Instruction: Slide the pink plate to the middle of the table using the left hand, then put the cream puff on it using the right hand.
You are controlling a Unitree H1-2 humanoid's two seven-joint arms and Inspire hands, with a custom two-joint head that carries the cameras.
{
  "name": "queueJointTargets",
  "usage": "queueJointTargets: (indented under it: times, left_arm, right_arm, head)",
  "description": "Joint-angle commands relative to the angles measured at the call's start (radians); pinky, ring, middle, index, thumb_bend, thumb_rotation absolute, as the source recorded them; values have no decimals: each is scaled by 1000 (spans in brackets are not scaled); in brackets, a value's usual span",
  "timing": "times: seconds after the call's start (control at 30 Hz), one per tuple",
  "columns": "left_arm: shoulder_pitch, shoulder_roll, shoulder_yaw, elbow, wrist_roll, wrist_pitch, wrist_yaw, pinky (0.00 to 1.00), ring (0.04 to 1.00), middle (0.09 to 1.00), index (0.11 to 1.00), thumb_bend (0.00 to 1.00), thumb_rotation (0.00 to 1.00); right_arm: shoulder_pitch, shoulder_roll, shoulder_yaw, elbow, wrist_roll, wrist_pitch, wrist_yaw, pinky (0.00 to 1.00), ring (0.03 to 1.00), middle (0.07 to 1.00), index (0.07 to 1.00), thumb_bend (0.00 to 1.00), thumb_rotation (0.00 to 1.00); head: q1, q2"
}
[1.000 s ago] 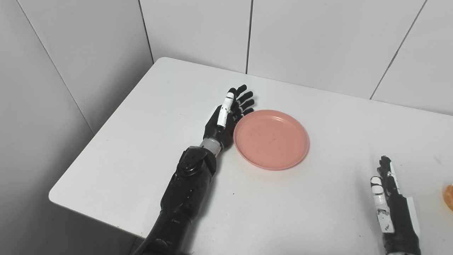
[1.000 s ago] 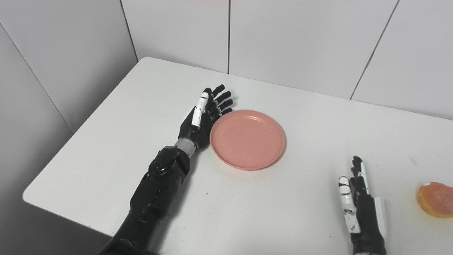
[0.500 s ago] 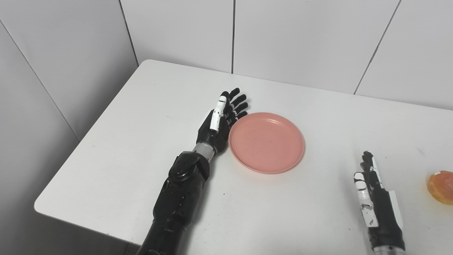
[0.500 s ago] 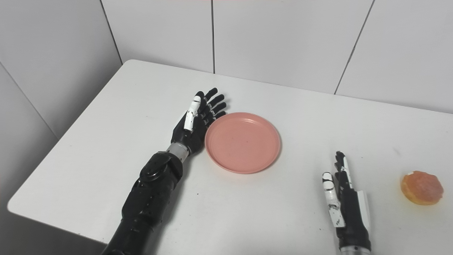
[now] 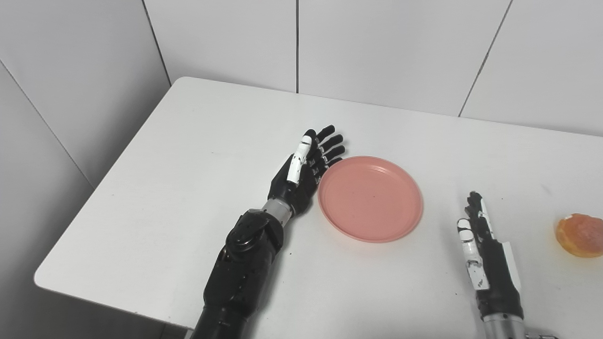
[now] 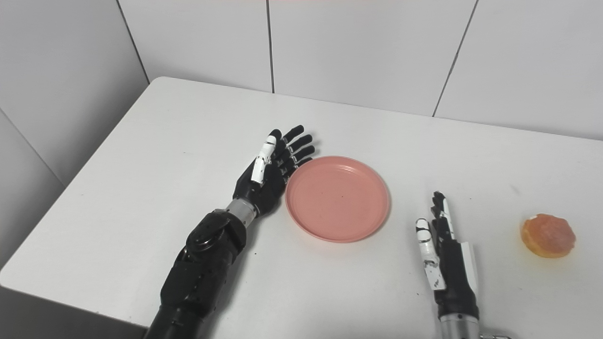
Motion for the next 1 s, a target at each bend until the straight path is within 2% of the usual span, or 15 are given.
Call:
queueJointTargets:
  times: [0.0,0.2,0.5,0.97]
  left_arm:
    - [31,-15,-18,-5,16,51,2,915,910,907,879,391,1000]
    - [62,-31,-45,-39,24,73,5,921,921,912,898,387,1000]
    - [102,-41,-75,-56,37,67,2,924,916,920,905,394,1000]
    - [123,-29,-78,-59,35,72,-22,937,926,925,912,384,1000]
  right_arm:
    - [6,10,9,-14,-3,29,1,973,982,988,985,252,1000]
    - [6,17,15,-25,-14,55,-1,976,983,988,984,267,1000]
    - [4,20,24,-27,-22,63,-5,977,981,990,984,273,1000]
    - [-2,23,30,-29,-31,75,-18,974,979,986,986,277,1000]
  head:
    - [-9,4]
    - [-32,11]
    - [-56,20]
    - [-115,33]
